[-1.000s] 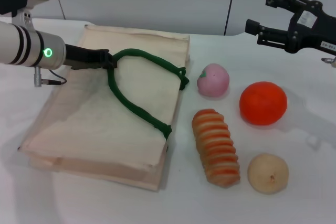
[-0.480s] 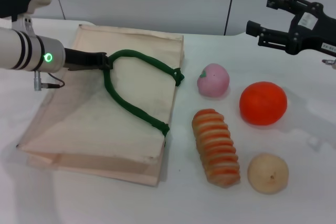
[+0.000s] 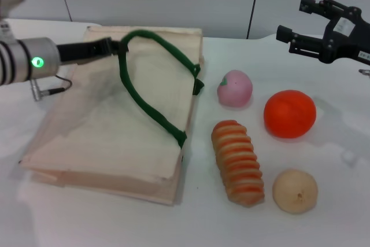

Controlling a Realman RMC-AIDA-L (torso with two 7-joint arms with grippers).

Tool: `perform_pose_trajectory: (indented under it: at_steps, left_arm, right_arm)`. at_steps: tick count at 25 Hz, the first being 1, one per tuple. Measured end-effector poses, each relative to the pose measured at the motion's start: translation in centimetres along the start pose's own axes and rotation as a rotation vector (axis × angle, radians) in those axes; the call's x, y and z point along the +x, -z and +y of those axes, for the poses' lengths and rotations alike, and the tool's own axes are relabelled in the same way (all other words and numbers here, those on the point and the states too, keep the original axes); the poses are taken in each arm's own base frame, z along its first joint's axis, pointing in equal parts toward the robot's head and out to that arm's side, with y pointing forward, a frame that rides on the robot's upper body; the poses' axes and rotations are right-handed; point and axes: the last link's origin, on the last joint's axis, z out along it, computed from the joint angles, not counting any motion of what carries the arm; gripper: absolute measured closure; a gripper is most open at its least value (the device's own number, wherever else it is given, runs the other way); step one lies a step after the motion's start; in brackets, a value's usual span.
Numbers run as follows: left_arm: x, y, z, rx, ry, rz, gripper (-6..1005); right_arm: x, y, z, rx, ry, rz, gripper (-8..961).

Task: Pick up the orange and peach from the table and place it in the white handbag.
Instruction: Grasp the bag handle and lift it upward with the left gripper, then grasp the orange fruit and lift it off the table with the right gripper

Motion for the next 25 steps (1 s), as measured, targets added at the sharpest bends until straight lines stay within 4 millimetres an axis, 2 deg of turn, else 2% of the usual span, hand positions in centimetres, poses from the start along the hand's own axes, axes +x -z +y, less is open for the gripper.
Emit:
perform_pose_trajectory:
  at_steps: [8,11,19,25]
  left_arm:
    - [1.3,4.1,0.5,-0.208,0.016,0.144,877]
    - [1.3,5.1,0.3,-0.242,0.018,0.165,878]
    - [1.6,6.8,1.0,-0.345,-0.006,0.211,878]
    - [2.1,8.0,1.7,-0.43,-0.017,0.264,878]
  right_arm:
    - [0.3,0.4,-0.2,0.027,-0.01,-0.014,86]
    - [0.7,0.5,0.0,0.033,-0.012,-0.018,86]
    - [1.3,0.2,0.5,-0.01,0.001,0.024,88]
    - [1.8,-1.3,1.2,-0.078,0.015,0.1,89]
